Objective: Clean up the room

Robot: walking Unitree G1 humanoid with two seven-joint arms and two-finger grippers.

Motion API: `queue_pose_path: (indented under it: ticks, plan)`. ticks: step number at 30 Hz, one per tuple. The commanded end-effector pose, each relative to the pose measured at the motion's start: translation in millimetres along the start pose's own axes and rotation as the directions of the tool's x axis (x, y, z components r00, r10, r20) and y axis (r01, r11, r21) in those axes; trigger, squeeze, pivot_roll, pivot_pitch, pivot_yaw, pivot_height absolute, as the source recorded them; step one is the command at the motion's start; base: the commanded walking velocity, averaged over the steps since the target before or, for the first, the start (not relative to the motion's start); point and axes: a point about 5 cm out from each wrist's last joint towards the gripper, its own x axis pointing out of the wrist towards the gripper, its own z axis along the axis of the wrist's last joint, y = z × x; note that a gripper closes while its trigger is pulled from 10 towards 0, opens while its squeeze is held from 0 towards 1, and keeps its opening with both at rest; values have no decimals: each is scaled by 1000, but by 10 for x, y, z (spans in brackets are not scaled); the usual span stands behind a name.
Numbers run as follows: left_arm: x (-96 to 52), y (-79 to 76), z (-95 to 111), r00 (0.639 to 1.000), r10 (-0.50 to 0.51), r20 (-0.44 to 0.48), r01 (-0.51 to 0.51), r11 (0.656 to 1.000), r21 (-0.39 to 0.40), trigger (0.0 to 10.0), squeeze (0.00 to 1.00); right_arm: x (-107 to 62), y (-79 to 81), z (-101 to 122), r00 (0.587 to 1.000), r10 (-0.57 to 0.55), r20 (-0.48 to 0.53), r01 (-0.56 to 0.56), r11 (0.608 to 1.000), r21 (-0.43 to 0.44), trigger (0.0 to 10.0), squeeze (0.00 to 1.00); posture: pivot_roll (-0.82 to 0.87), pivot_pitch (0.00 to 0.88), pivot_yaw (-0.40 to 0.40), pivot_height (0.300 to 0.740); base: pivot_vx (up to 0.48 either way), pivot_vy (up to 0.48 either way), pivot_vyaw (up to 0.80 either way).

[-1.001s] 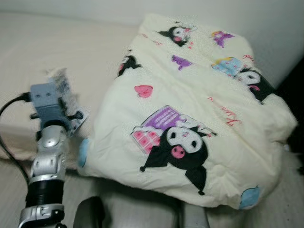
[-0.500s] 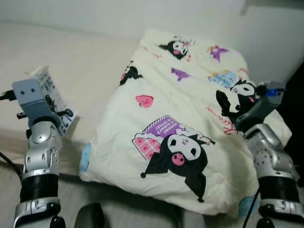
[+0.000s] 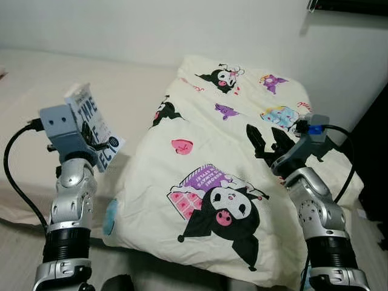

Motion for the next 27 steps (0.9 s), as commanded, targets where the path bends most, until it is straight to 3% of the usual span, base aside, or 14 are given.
queue_pose_path:
  ticks: [1, 6, 18, 20, 27]
  plan:
    - [70, 7, 88, 1000, 3, 10, -3, 1000, -11, 10000, 0, -3, 16, 13, 1000, 12, 8, -12, 1000, 6, 10000, 0, -39, 0, -5, 603, -334, 0, 0]
    - [97, -7, 99, 1000, -4, 8, 5, 1000, -12, 10000, 0, 0, 18, 11, 1000, 15, 9, -15, 1000, 5, 10000, 0, -41, 0, -3, 613, -336, 0, 0]
    - [32, -102, 66, 998, -54, 26, 55, 998, -33, 10000, 0, -20, 22, -22, 1000, 22, -4, -22, 1000, 3, 10000, 0, -43, 0, -3, 647, 0, 0, 0]
    - [20, -81, -72, 998, -44, -40, 45, 999, 2, 10000, 0, -56, -76, -96, 999, -14, -43, 13, 1000, -8, 10000, 0, -42, 0, -4, 657, -195, 0, 0]
    - [-27, -25, -270, 994, -46, -103, 50, 998, 42, 10000, 0, -159, -304, -211, 989, -106, -103, 103, 994, -37, 10000, 0, -42, 0, -5, 671, -466, 0, 0]
